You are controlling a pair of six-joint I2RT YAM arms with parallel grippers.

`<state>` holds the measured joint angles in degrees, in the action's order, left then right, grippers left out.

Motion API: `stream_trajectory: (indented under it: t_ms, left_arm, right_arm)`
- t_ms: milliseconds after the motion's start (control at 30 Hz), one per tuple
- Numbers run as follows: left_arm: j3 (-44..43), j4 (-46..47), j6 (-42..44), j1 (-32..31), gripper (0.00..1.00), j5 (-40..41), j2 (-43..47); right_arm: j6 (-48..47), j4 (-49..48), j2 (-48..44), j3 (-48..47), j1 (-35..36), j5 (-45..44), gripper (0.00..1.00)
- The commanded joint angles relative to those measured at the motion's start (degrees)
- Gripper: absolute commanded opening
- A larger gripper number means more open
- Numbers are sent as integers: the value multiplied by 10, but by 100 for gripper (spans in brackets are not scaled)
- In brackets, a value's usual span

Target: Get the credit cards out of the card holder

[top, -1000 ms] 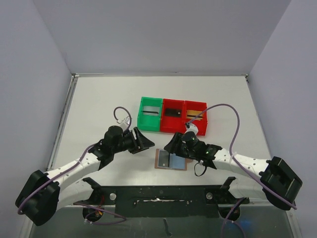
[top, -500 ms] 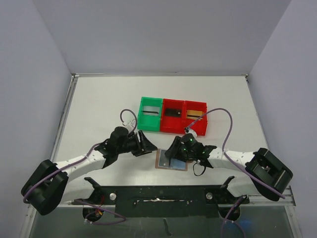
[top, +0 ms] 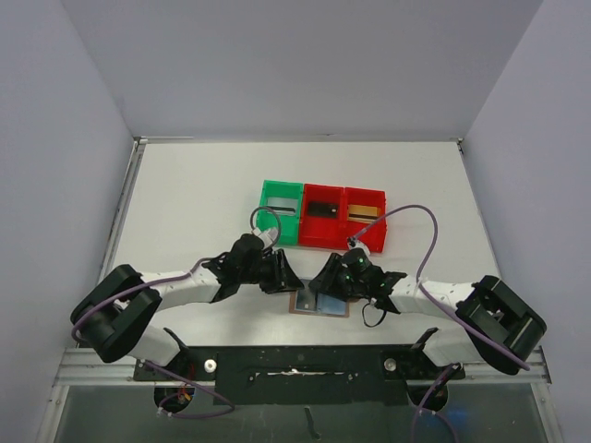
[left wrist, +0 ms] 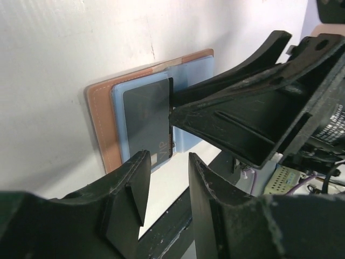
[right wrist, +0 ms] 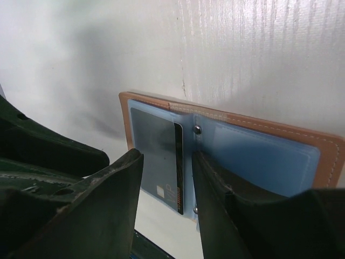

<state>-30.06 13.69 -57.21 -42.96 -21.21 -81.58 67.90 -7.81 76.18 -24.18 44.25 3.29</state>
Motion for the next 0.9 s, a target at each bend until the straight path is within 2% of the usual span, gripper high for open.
stream_trajectory:
  t_ms: [0,367,567,700,733,867]
  left_arm:
    - [-36,10,29,-15,32,14,-31]
    - [-24,-15,34,-32,30,41,-65]
    - [-19,-10,27,-44,20,47,-75]
    - [-19,-25,25,-44,18,64,-69]
    - [-20,-31,25,-44,18,70,-68]
    - [-27,-59,31,-44,17,85,-68]
  right_arm:
    - [0,-15,13,11,-5,6,42]
    - [-5,-36,33,10,-7,29,35]
    - [-12,-52,47,4,-5,50,23]
    - [-9,-52,31,10,-6,46,16]
    - [-9,-55,26,12,-7,49,17]
    - [-18,-79,8,26,-26,84,39]
